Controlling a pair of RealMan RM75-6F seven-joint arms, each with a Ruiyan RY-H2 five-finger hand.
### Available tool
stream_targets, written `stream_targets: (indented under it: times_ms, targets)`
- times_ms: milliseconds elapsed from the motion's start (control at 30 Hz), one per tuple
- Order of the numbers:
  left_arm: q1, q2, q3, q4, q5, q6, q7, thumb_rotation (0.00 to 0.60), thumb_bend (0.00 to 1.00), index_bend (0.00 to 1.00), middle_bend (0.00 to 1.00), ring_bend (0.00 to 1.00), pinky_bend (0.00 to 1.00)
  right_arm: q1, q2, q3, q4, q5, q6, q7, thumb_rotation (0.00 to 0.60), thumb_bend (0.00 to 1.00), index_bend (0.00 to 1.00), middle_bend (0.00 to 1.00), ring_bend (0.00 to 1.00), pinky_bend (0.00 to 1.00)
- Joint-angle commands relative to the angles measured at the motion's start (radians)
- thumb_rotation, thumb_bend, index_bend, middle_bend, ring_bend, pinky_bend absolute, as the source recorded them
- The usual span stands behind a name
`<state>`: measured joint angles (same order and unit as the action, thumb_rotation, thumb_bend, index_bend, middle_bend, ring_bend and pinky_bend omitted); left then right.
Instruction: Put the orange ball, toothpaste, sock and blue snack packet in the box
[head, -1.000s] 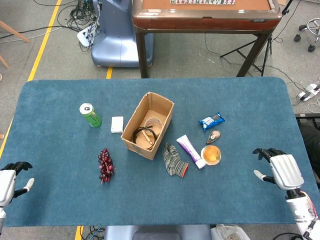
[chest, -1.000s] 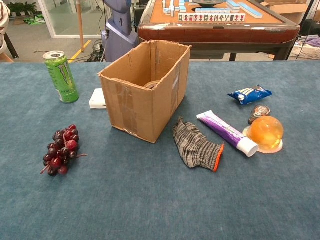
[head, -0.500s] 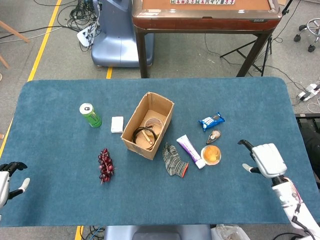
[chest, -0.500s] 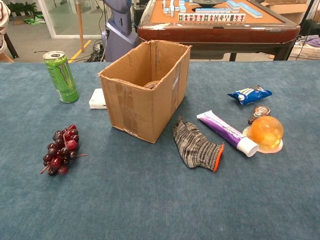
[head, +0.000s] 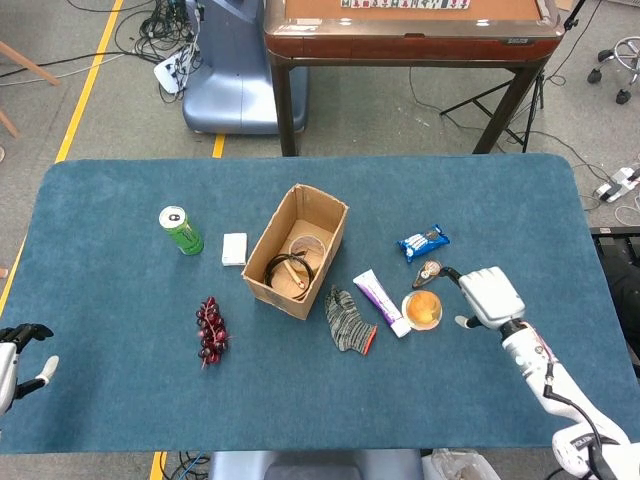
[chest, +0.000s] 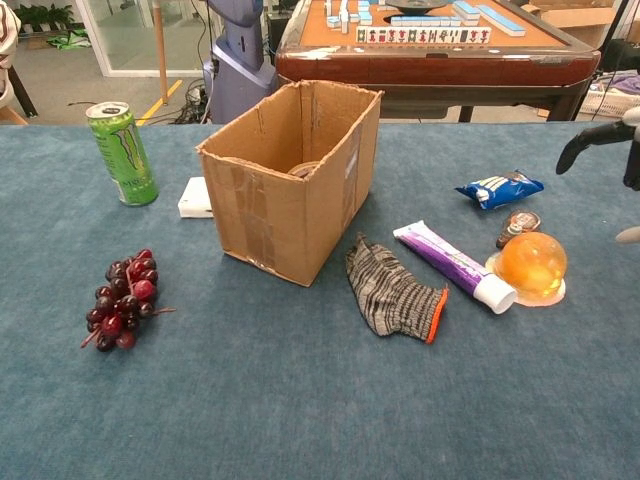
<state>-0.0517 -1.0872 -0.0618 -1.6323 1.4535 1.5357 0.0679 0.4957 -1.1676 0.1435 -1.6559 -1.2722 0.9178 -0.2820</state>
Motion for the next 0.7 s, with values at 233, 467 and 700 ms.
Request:
stream_targets:
  times_ms: [233, 467, 700]
  targets:
    - [0.005, 0.011, -0.003, -0.012, 0.000, 0.007, -0.007, 0.600, 0.26, 0.44, 0.46, 0.42, 0.61, 0.067, -0.068, -0.014, 0.053, 0.089, -0.082, -0.043, 0.600, 0.00, 0.27, 1.00, 1.00, 1.00]
    - [0.010, 0.016, -0.004, -0.019, 0.003, 0.015, -0.009, 0.600, 0.26, 0.44, 0.46, 0.42, 0.61, 0.094, -0.104, -0.029, 0.081, 0.111, -0.102, -0.049, 0.600, 0.00, 0.27, 1.00, 1.00, 1.00]
    - [0.010, 0.019, -0.006, -0.024, -0.003, 0.012, -0.011, 0.600, 0.26, 0.44, 0.46, 0.42, 0.61, 0.112, -0.134, -0.043, 0.115, 0.135, -0.112, -0.055, 0.600, 0.00, 0.27, 1.00, 1.00, 1.00]
